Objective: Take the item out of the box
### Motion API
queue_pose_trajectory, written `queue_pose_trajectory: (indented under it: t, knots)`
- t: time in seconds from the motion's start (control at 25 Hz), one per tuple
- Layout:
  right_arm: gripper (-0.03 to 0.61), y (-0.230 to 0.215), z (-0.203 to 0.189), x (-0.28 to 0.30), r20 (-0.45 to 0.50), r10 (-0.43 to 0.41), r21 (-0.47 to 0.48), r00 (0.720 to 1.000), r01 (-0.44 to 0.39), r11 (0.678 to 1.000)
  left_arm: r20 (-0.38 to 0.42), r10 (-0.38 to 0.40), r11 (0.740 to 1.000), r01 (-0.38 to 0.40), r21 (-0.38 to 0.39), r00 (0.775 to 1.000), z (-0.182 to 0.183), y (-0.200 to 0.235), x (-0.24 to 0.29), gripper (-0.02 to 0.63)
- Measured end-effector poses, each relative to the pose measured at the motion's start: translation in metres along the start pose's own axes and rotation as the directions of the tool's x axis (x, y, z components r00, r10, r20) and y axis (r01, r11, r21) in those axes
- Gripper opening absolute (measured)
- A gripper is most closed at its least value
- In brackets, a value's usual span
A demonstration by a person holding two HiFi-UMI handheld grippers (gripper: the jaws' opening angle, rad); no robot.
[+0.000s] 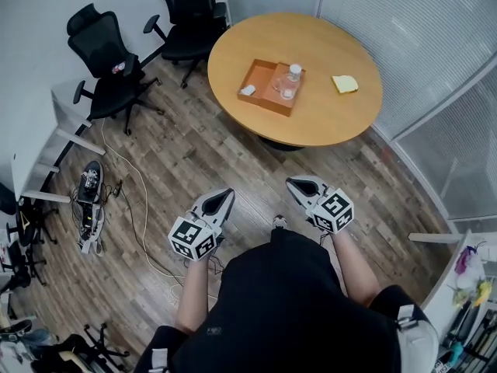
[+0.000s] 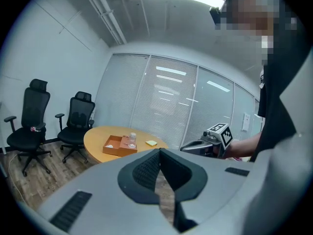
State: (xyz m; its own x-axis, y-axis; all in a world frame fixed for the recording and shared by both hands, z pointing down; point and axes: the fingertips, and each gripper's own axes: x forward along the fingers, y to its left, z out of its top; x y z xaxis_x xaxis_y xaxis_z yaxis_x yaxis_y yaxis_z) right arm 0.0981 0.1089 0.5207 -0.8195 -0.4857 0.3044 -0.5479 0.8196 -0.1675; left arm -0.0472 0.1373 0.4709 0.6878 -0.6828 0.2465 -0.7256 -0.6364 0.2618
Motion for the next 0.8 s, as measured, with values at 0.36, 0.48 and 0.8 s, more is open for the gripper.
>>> queue_pose_trajectory:
  t: [0.36, 0.48, 0.8]
  knots:
    - [0.005, -0.027, -0.001, 0.021, -0.026, 0.092, -0.016, 0.995, -0.092, 0.996, 0.006, 0.081, 0.996, -0.080, -0.024, 0.997, 0.007, 0.016, 0.030, 0.006]
    - [0.005, -0.038, -0.003, 0.023, -0.033, 0.112, -0.009, 0.993, -0.113, 0.994, 0.001, 0.095, 0.995, -0.095, -0.032, 0.995, 0.009, 0.017, 0.042, 0.006]
    - [0.005, -0.076, -0.008, 0.017, -0.020, 0.128, 0.022, 0.992, -0.127, 0.992, -0.011, 0.100, 0.995, -0.100, -0.031, 0.995, 0.010, 0.004, 0.078, 0.006]
